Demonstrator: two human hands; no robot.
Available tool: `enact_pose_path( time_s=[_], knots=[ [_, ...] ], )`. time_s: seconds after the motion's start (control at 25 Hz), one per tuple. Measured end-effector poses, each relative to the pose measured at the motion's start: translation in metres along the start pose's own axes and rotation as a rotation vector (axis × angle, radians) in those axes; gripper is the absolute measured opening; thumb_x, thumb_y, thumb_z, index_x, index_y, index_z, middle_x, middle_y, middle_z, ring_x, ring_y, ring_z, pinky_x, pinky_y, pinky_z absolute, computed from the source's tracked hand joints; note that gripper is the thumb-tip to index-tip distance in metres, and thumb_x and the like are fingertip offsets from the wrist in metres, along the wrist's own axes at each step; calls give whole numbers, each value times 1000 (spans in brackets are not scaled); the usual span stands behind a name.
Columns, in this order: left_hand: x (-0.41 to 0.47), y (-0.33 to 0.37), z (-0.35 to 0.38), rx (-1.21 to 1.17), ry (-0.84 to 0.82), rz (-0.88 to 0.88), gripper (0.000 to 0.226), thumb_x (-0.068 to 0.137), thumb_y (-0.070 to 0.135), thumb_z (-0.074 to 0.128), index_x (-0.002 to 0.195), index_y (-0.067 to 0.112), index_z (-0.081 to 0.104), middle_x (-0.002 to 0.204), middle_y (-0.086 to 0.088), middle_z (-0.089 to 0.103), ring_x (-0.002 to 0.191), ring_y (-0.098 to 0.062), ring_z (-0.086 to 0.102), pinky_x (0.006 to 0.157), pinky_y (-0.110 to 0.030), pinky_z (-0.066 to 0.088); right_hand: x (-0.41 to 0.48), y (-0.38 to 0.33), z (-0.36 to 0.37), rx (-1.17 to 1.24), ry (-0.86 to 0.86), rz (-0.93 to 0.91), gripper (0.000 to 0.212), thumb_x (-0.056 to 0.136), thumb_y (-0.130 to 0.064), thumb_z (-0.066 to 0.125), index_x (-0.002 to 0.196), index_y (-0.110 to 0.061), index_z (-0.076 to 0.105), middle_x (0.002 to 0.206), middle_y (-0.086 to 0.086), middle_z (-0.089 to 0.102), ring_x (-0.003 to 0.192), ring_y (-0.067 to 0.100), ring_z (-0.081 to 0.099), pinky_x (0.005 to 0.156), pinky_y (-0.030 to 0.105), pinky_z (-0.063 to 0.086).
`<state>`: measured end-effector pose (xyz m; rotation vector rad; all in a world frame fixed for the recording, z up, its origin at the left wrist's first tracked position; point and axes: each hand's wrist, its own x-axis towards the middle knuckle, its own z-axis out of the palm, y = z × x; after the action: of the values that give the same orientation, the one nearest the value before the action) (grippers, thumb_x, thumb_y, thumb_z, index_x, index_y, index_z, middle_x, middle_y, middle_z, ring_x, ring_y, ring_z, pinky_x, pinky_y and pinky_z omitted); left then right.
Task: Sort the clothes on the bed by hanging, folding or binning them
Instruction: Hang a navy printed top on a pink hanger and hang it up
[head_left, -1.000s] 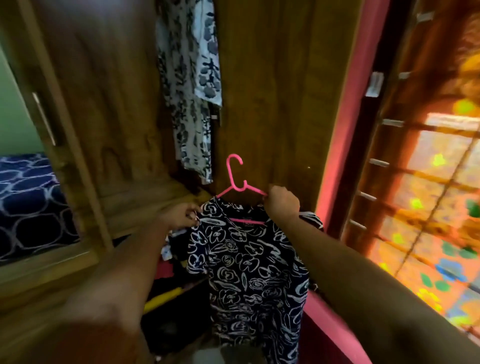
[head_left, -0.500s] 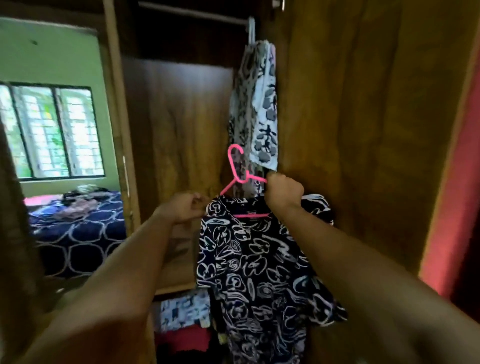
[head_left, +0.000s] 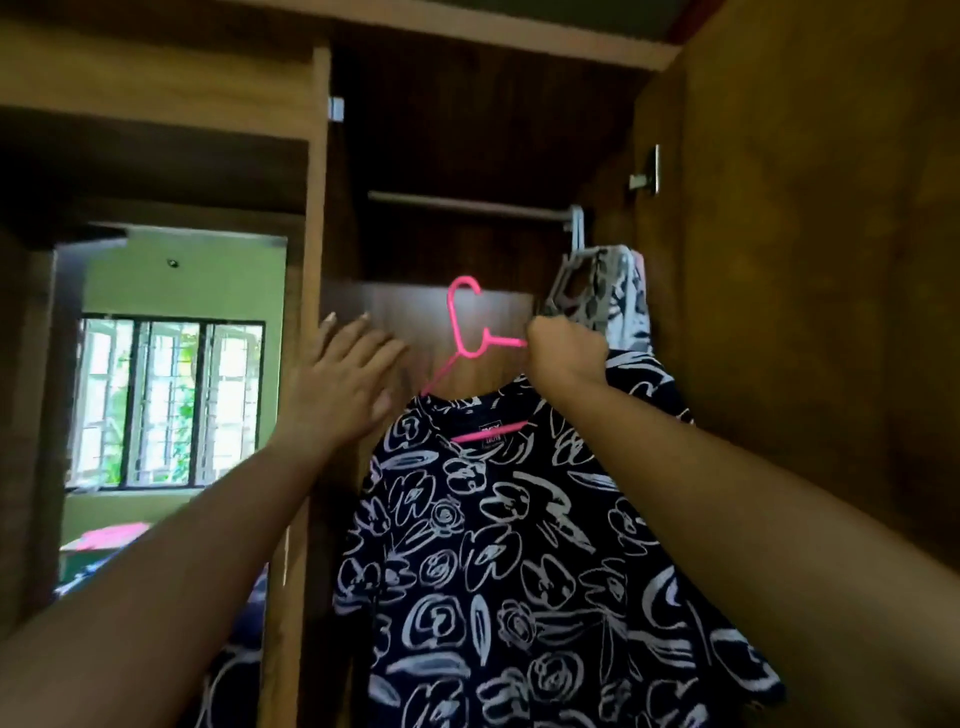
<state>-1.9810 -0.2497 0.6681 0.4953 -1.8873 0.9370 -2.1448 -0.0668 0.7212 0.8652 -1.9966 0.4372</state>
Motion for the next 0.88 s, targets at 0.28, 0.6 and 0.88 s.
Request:
enact_pose_path(
  time_s=[0.28,0.6,0.88],
  knots=[
    [63,-50,19,-11,140,-181,76,74,46,42,145,19,37,155,-10,28,143,-29,24,117,-38,-3,89,-10,3,-101,128,-25,23,87,2,52,101,-13,63,100,7,65,93,30,64,64,32,39],
    [95,-71,32,121,306,-196,78,79,45,28,145,4,35,157,-16,19,148,-21,-6,117,-39,-4,153,8,36,-143,177,-16,21,90,-3,50,102,-14,63,99,5,66,96,27,64,69,33,38],
    [100,-76,43,166,348,-167,80,75,53,31,144,12,40,155,-16,23,146,-19,-11,116,-44,9,209,27,53,-135,256,78,24,95,-8,44,104,-16,64,102,2,67,98,23,64,73,32,38]
  ],
)
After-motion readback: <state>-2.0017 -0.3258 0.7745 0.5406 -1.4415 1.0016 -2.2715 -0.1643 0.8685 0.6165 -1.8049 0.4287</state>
